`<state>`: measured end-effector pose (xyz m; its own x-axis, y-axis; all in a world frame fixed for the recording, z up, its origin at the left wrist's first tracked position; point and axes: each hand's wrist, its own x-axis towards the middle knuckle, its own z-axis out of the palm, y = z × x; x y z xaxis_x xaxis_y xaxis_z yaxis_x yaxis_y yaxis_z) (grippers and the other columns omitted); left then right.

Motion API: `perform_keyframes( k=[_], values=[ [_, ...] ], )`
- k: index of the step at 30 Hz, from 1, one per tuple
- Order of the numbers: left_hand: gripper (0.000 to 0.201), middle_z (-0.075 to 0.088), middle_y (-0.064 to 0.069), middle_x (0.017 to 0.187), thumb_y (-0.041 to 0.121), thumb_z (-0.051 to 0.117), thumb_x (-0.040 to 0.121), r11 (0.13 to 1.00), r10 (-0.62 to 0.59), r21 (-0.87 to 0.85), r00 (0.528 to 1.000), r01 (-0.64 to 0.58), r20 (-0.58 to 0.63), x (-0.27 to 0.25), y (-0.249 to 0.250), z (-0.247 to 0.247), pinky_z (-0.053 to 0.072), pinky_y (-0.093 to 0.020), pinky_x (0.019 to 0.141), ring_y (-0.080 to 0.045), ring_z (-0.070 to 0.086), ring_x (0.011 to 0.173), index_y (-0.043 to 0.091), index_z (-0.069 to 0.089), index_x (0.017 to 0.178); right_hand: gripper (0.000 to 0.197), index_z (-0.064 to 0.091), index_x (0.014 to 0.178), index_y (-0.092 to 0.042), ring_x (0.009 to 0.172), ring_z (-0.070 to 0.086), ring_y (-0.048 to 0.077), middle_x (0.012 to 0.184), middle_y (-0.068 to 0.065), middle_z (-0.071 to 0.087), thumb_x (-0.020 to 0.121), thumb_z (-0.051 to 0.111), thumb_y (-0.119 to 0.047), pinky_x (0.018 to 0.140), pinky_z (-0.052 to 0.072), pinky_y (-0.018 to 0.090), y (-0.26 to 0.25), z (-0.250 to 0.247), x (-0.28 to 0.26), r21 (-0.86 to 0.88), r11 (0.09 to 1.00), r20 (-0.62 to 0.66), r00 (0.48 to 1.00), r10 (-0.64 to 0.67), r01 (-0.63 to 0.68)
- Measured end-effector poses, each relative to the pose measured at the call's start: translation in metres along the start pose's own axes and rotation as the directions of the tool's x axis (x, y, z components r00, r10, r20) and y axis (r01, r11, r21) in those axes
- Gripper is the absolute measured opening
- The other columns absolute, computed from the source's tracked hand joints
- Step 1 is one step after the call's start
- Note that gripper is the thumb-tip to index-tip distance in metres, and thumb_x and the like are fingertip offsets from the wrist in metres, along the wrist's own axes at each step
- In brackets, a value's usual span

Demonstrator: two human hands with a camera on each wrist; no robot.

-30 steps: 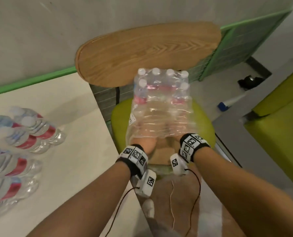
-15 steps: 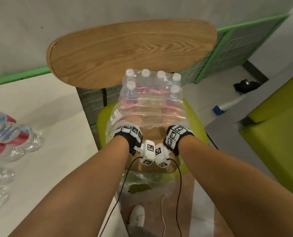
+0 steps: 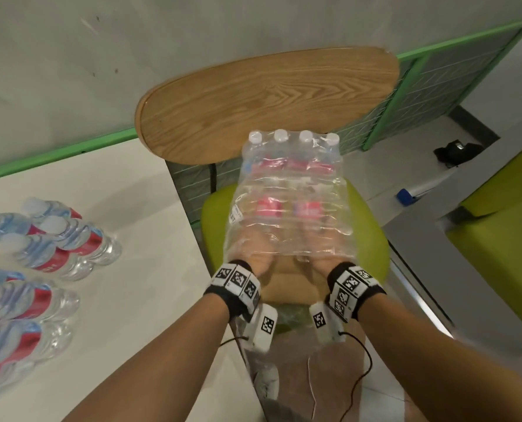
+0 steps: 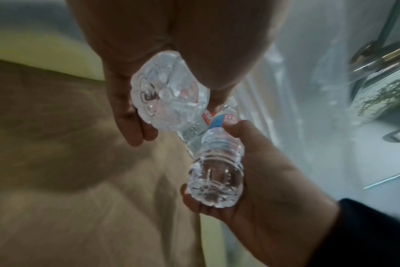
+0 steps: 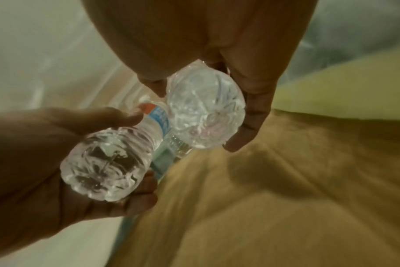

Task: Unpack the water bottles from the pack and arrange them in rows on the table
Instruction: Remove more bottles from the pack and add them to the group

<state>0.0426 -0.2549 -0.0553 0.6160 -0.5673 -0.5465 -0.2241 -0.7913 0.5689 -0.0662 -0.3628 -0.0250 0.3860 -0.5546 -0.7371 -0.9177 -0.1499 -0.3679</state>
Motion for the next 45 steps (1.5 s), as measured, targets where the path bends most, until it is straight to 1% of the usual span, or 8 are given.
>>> perform_keyframes(
  k=[3,10,13,17,22,28,34,45],
  values=[
    [0.03,0.06,0.0,0.073,0.03,0.046,0.101,0.965,0.013,-0.264,0.998,0.004,0.065,-0.034,-0.004,0.007,0.038,-0.011,0.048,-0.002,0.053,0.052,0.021,0.055,0.074,0.02,0.063,0.083,-0.018,0.066,0.058,0.021,0.085,0.012,0.068,0.097,0.05,-0.026,0.064,0.051,0.029,0.007,0.02,-0.018,0.135,0.987,-0.114,0.991,-0.073,0.088],
    [0.03,0.065,0.008,0.078,0.058,0.056,0.089,0.956,0.204,-0.219,0.979,-0.196,0.015,-0.111,-0.054,-0.017,0.045,-0.012,0.054,0.003,0.06,0.061,0.031,0.056,0.101,0.035,0.05,0.115,-0.024,0.043,0.052,0.01,0.063,0.002,0.061,0.092,0.055,-0.049,0.039,0.041,0.022,0.032,0.059,-0.074,0.525,0.807,-0.213,0.959,-0.185,0.272],
    [0.05,0.069,0.002,0.09,0.073,0.051,0.081,0.968,0.189,-0.188,0.977,-0.167,0.104,-0.138,-0.105,-0.036,0.046,-0.028,0.056,-0.016,0.065,0.07,0.033,0.054,0.11,0.03,0.055,0.11,-0.013,0.039,0.047,0.009,0.058,0.0,0.056,0.094,0.057,-0.039,0.037,0.037,0.021,0.038,0.082,-0.102,0.564,0.783,-0.136,0.965,-0.225,0.263],
    [0.048,0.069,0.006,0.092,0.067,0.057,0.082,0.956,0.15,-0.272,0.982,-0.114,0.118,-0.177,-0.185,-0.067,0.052,-0.029,0.066,-0.009,0.065,0.072,0.036,0.047,0.118,0.026,0.058,0.109,-0.013,0.046,0.054,0.016,0.072,0.02,0.066,0.092,0.061,-0.032,0.04,0.041,0.026,0.033,0.122,-0.135,0.539,0.798,-0.053,0.957,-0.285,0.268],
    [0.055,0.066,0.013,0.104,0.071,0.053,0.078,0.964,0.115,-0.246,0.992,-0.098,0.056,-0.235,-0.288,-0.098,0.051,-0.034,0.089,-0.002,0.063,0.094,0.045,0.041,0.124,0.032,0.056,0.104,-0.027,0.067,0.071,0.008,0.083,-0.004,0.075,0.082,0.07,-0.045,0.068,0.057,0.036,0.006,0.184,-0.145,0.251,0.888,-0.047,0.921,-0.387,0.385],
    [0.054,0.043,0.01,0.114,0.059,0.064,0.081,0.959,-0.047,-0.282,0.988,0.003,-0.15,-0.301,-0.382,-0.111,0.037,-0.02,0.094,0.008,0.043,0.108,0.055,0.032,0.124,0.041,0.047,0.093,-0.029,0.056,0.064,0.006,0.07,-0.004,0.072,0.072,0.075,-0.051,0.053,0.047,0.024,-0.053,0.255,-0.159,0.06,0.841,0.041,0.84,-0.541,0.538],
    [0.065,0.055,0.01,0.114,0.026,0.08,0.077,0.916,-0.245,-0.397,0.858,0.053,-0.451,-0.321,-0.441,-0.116,0.045,-0.025,0.089,0.0,0.052,0.101,0.04,0.04,0.126,0.048,0.04,0.099,-0.028,0.075,0.063,0.0,0.087,-0.01,0.065,0.072,0.077,-0.043,0.063,0.051,0.018,-0.1,0.314,-0.163,-0.04,0.717,0.073,0.717,-0.693,0.696],
    [0.055,0.059,0.006,0.114,-0.002,0.071,0.083,0.763,-0.442,-0.64,0.651,-0.09,-0.618,-0.285,-0.46,-0.137,0.054,-0.034,0.093,-0.014,0.06,0.104,0.026,0.044,0.122,0.047,0.037,0.11,-0.023,0.084,0.064,0.023,0.09,0.0,0.063,0.081,0.073,-0.02,0.071,0.05,0.029,-0.155,0.349,-0.14,-0.02,0.717,-0.103,0.712,-0.695,0.697]
  ],
)
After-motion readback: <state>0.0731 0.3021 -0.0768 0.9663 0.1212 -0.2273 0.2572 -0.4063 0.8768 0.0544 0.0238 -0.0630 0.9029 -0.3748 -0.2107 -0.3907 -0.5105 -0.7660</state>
